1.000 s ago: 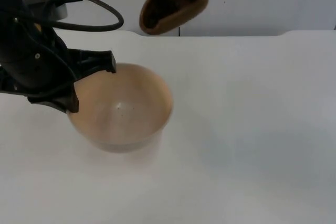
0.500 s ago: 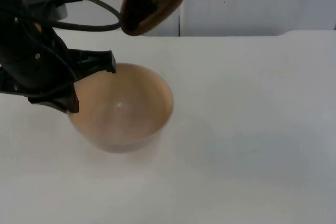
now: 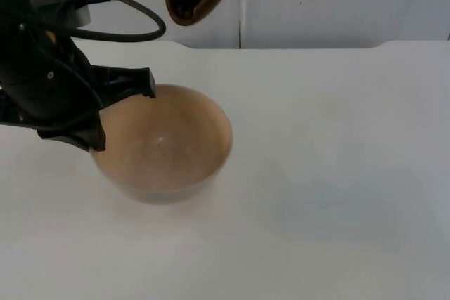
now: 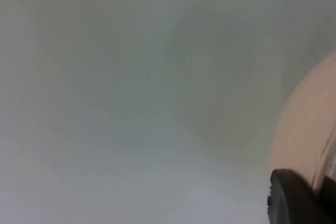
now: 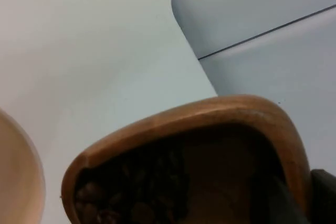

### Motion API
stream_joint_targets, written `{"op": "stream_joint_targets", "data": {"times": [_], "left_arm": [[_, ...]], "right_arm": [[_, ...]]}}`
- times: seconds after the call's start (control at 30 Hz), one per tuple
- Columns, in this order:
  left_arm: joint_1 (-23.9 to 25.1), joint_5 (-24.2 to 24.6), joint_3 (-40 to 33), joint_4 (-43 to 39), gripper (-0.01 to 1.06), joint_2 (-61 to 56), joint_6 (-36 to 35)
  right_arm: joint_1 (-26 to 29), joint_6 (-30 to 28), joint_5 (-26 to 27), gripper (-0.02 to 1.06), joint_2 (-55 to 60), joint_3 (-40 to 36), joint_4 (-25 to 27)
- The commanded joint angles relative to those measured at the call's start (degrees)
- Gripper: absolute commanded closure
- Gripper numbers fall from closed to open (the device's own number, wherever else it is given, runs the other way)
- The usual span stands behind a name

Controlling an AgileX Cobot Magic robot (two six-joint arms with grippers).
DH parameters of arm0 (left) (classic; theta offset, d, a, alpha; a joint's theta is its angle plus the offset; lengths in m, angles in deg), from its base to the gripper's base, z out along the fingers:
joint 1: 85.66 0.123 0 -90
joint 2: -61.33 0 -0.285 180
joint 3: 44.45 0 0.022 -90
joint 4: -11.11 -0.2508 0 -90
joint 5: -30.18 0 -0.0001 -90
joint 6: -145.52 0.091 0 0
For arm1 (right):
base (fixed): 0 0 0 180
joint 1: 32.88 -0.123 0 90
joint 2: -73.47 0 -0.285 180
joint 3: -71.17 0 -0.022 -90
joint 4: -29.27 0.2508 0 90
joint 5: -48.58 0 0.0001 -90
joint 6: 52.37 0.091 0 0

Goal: Pick up the bowl with the left hand and pour the coffee beans from the cup into the bowl with the right hand.

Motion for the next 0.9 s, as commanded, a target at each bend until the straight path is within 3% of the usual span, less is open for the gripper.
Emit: {"op": "stream_joint_targets", "data": {"times": [0.0,0.43,0.67,0.87], "left_arm": [[0.14,-0.44,-0.08,0.57,1.05,-0.02,-0.43],[0.14,-0.55,-0.08,0.72,1.05,-0.02,-0.43],[0.14,-0.55,-0.08,0.82,1.05,-0.02,-0.43],[0.14,-0.55,-0.08,0.82,1.05,-0.02,-0.43]], "right_arm": [[-0.57,-0.69,-0.41,1.05,-0.18,0.49,-2.57],[-1.83,-3.98,-0.63,1.05,-0.18,0.49,-3.16],[-3.67,-4.67,-2.14,1.05,-0.18,0.49,-8.50],[-5.29,-5.81,-2.97,1.05,-0.18,0.49,-9.15]]}}
